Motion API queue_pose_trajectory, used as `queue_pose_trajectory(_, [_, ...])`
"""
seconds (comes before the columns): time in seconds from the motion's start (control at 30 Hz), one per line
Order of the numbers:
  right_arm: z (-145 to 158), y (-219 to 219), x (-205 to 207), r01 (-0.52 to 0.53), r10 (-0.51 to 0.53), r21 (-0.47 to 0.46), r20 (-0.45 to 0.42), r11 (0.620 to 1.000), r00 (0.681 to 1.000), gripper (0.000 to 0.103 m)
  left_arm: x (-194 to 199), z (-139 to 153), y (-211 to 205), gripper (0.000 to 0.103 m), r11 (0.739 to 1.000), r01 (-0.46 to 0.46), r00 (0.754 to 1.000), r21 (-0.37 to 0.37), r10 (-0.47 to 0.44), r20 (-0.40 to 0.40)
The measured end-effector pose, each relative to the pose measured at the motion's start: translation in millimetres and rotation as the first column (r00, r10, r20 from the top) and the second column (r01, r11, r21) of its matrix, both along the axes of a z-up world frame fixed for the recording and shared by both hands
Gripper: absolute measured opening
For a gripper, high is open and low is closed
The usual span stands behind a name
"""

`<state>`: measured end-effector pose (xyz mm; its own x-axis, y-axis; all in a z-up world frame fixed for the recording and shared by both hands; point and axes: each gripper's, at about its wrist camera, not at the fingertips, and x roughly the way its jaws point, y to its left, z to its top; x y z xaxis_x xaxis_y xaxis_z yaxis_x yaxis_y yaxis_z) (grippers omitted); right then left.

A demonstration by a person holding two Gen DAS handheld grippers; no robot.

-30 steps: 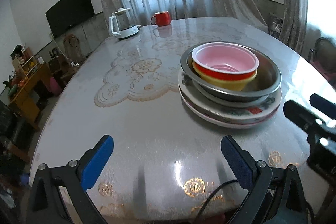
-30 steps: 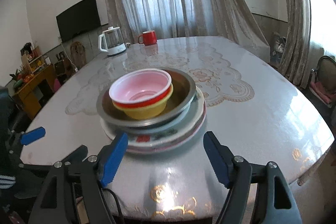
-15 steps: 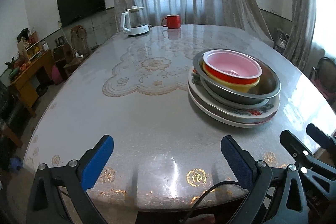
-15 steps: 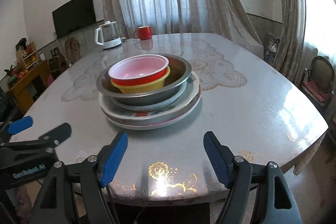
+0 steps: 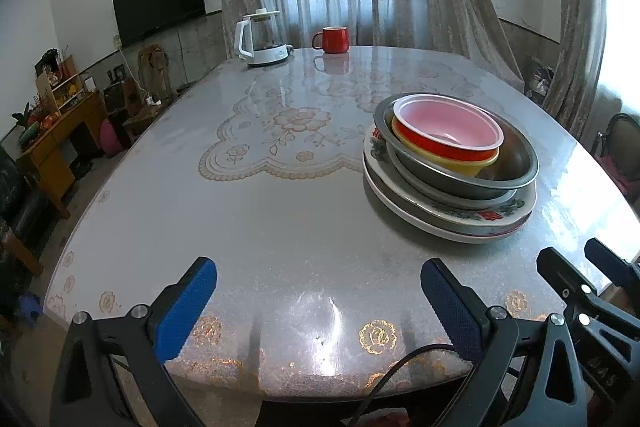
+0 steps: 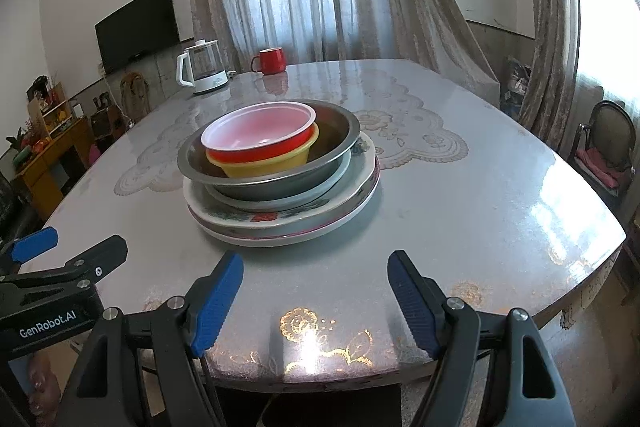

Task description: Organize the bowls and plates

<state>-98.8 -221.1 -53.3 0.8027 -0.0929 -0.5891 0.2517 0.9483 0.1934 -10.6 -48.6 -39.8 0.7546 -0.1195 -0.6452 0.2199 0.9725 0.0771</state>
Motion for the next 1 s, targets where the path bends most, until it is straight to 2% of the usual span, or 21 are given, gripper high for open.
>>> queue_pose_trajectory(1.0, [4.4,0.3,2.3,-0.009,0.009,-0.006,0.002,1.000,1.000,0.076,-1.1,-2.8,-0.3,0.103,1.000,0.000,1.000,0.011,0.000,-0.011])
